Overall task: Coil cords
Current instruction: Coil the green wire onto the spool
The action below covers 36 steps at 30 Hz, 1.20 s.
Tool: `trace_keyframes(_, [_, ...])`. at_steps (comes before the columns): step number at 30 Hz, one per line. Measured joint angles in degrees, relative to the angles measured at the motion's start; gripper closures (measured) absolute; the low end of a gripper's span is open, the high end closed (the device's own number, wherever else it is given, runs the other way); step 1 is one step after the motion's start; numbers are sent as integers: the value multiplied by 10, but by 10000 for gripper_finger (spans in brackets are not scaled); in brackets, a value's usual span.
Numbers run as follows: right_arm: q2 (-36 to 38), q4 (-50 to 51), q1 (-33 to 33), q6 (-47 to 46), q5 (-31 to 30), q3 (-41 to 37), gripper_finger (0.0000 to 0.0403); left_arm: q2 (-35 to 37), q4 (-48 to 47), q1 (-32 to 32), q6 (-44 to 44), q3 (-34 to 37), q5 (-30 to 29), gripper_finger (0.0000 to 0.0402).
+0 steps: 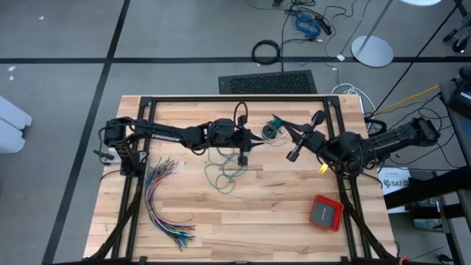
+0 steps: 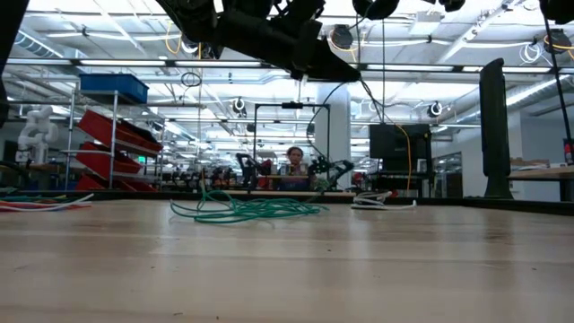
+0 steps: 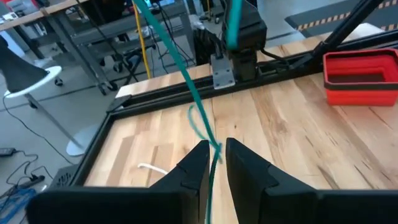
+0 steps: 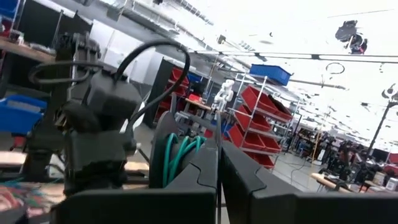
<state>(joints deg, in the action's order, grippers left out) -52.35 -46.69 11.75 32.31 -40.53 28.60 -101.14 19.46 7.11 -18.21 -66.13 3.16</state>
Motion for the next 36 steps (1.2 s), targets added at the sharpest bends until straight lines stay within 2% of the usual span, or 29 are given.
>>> trace_keyframes(6, [9, -20, 0, 28, -5, 0, 403, -6, -40, -3, 1, 0, 0, 343])
trace_keyframes(12, [19, -20, 0, 43, -17, 0, 403, -29, -53, -11, -1, 0, -3, 392])
trace_keyframes(16, [21, -12, 0, 46, -23, 0, 403, -36, -55, -16, -4, -1, -3, 397])
trace_keyframes(26, [40, 3, 0, 78, -61, 0, 403, -59, -177, -19, -17, 0, -2, 400])
trace_keyframes(36, [88, 2, 0, 113, -78, 0, 403, -113, -301, -32, -16, 0, -2, 401])
